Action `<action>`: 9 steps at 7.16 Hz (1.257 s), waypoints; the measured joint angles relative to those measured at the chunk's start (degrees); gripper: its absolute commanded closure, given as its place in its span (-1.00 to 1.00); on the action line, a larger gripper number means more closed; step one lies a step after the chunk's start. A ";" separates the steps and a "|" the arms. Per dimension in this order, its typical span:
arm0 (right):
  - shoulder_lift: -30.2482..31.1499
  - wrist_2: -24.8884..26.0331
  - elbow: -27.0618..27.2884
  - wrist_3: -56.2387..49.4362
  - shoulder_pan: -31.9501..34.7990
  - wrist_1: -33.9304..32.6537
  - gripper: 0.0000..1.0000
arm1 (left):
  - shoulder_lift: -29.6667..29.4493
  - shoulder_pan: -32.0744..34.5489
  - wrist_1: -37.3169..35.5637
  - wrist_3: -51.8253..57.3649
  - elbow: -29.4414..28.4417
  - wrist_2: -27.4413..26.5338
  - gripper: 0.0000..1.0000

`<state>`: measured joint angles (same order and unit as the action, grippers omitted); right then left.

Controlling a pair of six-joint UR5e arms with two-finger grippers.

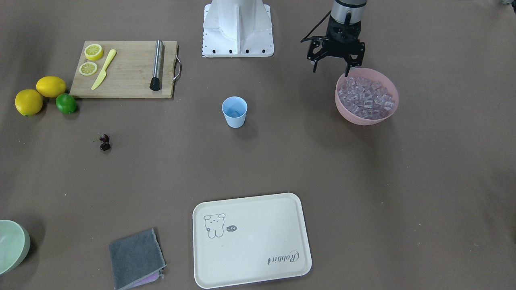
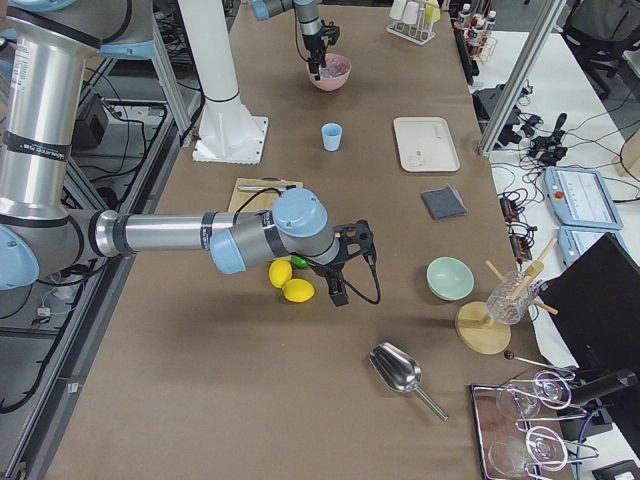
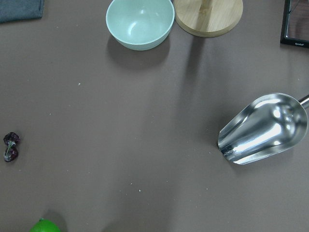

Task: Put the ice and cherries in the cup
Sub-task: 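Return the left gripper to the ice bowl and close on a cube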

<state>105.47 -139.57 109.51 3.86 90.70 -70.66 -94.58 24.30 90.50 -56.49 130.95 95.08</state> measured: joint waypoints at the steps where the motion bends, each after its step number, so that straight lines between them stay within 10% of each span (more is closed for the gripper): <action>1: 0.00 0.00 0.00 0.00 0.00 0.00 -1.00 | 5.71 0.09 5.74 2.65 0.00 0.12 -0.99; 9: -0.17 0.13 0.00 0.00 -0.03 0.00 -1.00 | 10.64 0.81 19.46 -0.34 -9.77 3.78 -0.97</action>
<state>105.30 -139.44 109.51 3.87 90.67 -70.66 -83.94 25.10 109.96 -56.83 121.19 98.86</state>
